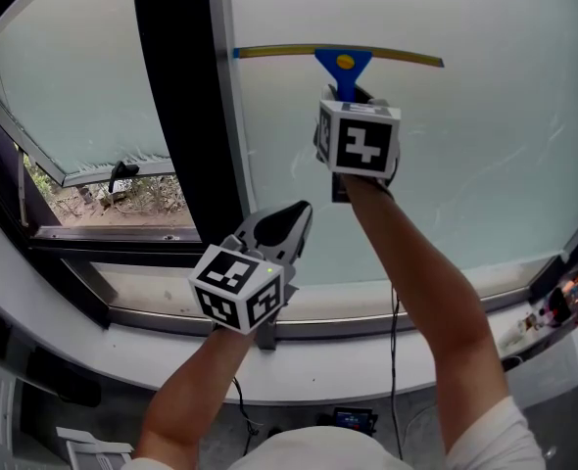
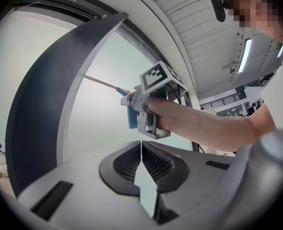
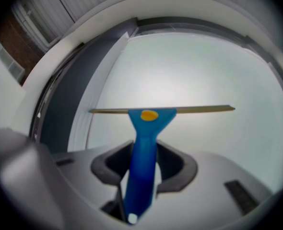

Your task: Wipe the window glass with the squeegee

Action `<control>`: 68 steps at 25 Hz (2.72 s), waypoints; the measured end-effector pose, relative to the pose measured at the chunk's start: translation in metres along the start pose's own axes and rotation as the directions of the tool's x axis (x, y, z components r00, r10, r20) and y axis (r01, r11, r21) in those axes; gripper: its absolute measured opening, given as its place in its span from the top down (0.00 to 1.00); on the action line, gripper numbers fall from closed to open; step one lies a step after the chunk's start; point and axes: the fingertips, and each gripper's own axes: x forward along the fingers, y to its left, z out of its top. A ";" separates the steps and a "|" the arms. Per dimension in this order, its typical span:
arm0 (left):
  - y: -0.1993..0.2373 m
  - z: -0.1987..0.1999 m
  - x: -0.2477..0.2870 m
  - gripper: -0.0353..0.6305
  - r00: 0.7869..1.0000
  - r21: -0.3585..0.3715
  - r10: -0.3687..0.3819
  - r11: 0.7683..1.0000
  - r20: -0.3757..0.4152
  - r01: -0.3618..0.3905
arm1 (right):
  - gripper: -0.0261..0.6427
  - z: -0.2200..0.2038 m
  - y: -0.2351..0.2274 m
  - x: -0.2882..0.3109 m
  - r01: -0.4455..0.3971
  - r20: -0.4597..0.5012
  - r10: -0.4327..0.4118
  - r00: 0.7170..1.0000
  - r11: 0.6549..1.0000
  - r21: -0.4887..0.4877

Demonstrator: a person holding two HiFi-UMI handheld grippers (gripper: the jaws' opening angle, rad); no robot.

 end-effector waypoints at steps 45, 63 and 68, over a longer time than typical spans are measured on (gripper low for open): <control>-0.004 -0.049 -0.021 0.90 0.998 -0.098 -0.001 0.995 -0.056 -0.004 | 0.75 -0.067 -0.003 -0.023 -0.003 -0.049 0.007 0.999 0.997 0.078; -0.001 -0.066 -0.029 0.90 0.997 -0.136 0.011 0.991 -0.072 -0.020 | 0.75 -0.100 0.000 -0.030 -0.013 -0.104 0.022 0.994 0.995 0.094; 0.000 -0.072 -0.031 0.90 0.997 -0.144 0.013 0.989 -0.078 -0.024 | 0.75 -0.114 0.002 -0.032 -0.012 -0.122 0.023 0.992 0.995 0.097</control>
